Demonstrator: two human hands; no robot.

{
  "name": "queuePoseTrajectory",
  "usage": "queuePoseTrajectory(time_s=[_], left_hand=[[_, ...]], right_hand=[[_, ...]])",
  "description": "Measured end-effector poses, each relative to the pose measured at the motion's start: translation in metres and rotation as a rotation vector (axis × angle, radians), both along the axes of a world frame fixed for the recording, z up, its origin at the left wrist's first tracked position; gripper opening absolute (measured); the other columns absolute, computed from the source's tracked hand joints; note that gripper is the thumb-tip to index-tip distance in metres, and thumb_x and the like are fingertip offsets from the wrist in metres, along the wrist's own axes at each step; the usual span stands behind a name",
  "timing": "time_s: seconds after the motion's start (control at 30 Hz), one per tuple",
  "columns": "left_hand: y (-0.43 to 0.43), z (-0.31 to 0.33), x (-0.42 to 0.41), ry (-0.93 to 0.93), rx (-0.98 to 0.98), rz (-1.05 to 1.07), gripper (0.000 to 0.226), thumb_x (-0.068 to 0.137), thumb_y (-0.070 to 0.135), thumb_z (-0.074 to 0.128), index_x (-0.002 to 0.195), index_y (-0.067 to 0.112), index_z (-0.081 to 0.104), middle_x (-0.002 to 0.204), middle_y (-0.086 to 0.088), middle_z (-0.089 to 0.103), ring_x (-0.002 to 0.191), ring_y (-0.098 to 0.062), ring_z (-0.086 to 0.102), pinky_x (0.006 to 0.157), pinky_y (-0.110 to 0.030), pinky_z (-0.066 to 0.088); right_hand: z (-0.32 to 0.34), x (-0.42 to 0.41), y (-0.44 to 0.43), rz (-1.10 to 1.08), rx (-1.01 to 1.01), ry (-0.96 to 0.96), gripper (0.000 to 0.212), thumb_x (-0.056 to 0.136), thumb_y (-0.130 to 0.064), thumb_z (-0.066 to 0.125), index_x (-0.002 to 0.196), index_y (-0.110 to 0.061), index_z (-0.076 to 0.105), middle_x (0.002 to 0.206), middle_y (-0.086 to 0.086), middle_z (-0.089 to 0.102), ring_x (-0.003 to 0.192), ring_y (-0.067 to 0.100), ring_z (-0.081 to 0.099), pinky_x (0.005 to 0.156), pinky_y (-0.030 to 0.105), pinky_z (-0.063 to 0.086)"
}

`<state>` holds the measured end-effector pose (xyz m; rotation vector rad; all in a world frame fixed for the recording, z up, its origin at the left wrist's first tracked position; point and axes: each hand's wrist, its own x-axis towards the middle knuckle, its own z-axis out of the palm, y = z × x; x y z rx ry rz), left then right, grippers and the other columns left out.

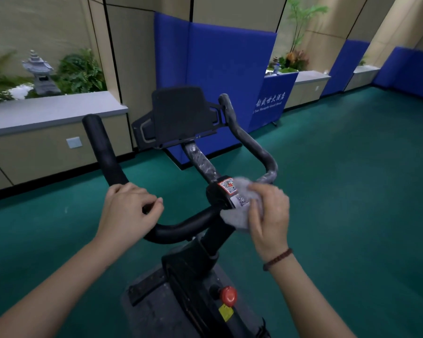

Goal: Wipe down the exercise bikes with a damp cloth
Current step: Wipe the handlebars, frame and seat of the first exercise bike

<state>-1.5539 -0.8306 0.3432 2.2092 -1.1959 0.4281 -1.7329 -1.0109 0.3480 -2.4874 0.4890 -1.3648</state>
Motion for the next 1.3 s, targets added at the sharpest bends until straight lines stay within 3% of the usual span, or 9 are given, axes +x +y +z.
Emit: queuePoseTrajectory(time_s=[0.13,0.3,0.47,0.67,0.87,0.93,1.03,1.13,1.3], left_hand=[[-0.032,0.018,0.0,0.053,-0.088,-0.026,0.051,0.08,0.044,0.031,0.054,0.01,0.057,0.057,-0.002,0.058,0.063,-0.022,0.052,0.069,-0.03,0.03],[-0.068,0.024,0.003,0.13,-0.171,-0.069,0.055,0.08,0.045,0.03,0.054,0.003,0.052,0.053,-0.009,0.052,0.055,-0.028,0.051,0.056,-0.035,0.036],[-0.074,0.019,0.012,0.163,-0.13,0.006,0.052,0.082,0.044,0.035,0.057,0.004,0.057,0.05,-0.011,0.055,0.052,-0.028,0.052,0.054,-0.041,0.042],[-0.083,0.007,0.008,0.203,0.229,0.072,0.032,0.096,0.035,0.038,0.094,0.012,0.061,0.083,-0.009,0.064,0.081,-0.031,0.059,0.058,-0.031,0.039],[-0.083,0.008,0.01,0.219,0.284,0.138,0.036,0.097,0.036,0.034,0.108,0.012,0.058,0.094,-0.011,0.065,0.087,-0.03,0.059,0.066,-0.034,0.046],[-0.084,0.008,0.01,0.233,0.302,0.145,0.036,0.097,0.036,0.035,0.108,0.012,0.058,0.094,-0.011,0.065,0.085,-0.029,0.058,0.066,-0.034,0.045],[-0.084,0.008,0.011,0.241,0.311,0.153,0.035,0.097,0.035,0.036,0.108,0.012,0.059,0.092,-0.011,0.065,0.081,-0.029,0.057,0.064,-0.033,0.044],[-0.084,0.009,0.01,0.236,0.311,0.159,0.035,0.096,0.034,0.036,0.105,0.009,0.06,0.089,-0.012,0.065,0.079,-0.029,0.056,0.063,-0.033,0.045],[-0.086,0.008,0.012,0.242,0.305,0.125,0.035,0.096,0.033,0.037,0.1,0.008,0.061,0.084,-0.012,0.064,0.076,-0.028,0.055,0.062,-0.034,0.045]], right_hand=[[0.008,0.025,-0.003,0.034,0.035,0.58,0.058,0.087,-0.045,0.022,0.134,-0.018,0.04,0.139,0.004,0.043,0.132,0.023,0.033,0.109,0.038,0.024],[0.013,0.057,-0.017,0.008,-0.053,0.662,0.044,0.086,-0.034,0.037,0.125,-0.015,0.046,0.122,0.005,0.055,0.112,0.026,0.048,0.092,0.038,0.038],[0.01,0.058,-0.015,0.046,0.0,0.524,0.043,0.083,-0.032,0.04,0.119,-0.014,0.053,0.112,0.006,0.061,0.102,0.028,0.054,0.084,0.038,0.044],[-0.037,0.005,-0.009,0.049,-0.061,0.249,0.05,0.075,-0.018,0.044,0.125,-0.016,0.046,0.129,0.012,0.055,0.123,0.026,0.039,0.105,0.038,0.029],[-0.051,-0.031,-0.055,0.001,0.095,0.056,0.049,0.071,-0.007,0.038,0.116,-0.021,0.05,0.107,0.004,0.059,0.093,0.017,0.052,0.08,0.036,0.048],[-0.04,-0.026,-0.069,-0.055,0.173,0.012,0.05,0.072,-0.01,0.038,0.119,-0.019,0.05,0.106,0.004,0.061,0.095,0.013,0.052,0.084,0.034,0.046],[-0.029,-0.003,-0.076,0.108,0.141,0.134,0.058,0.07,-0.009,0.037,0.126,-0.008,0.051,0.112,0.0,0.06,0.105,0.01,0.05,0.095,0.028,0.037],[-0.042,0.008,-0.092,0.267,0.034,0.221,0.048,0.076,-0.002,0.039,0.118,-0.006,0.059,0.119,0.01,0.062,0.113,0.02,0.052,0.099,0.038,0.037],[-0.05,0.008,-0.135,0.153,-0.044,0.192,0.041,0.081,0.0,0.037,0.113,-0.004,0.062,0.113,0.017,0.063,0.109,0.028,0.054,0.1,0.041,0.038]])
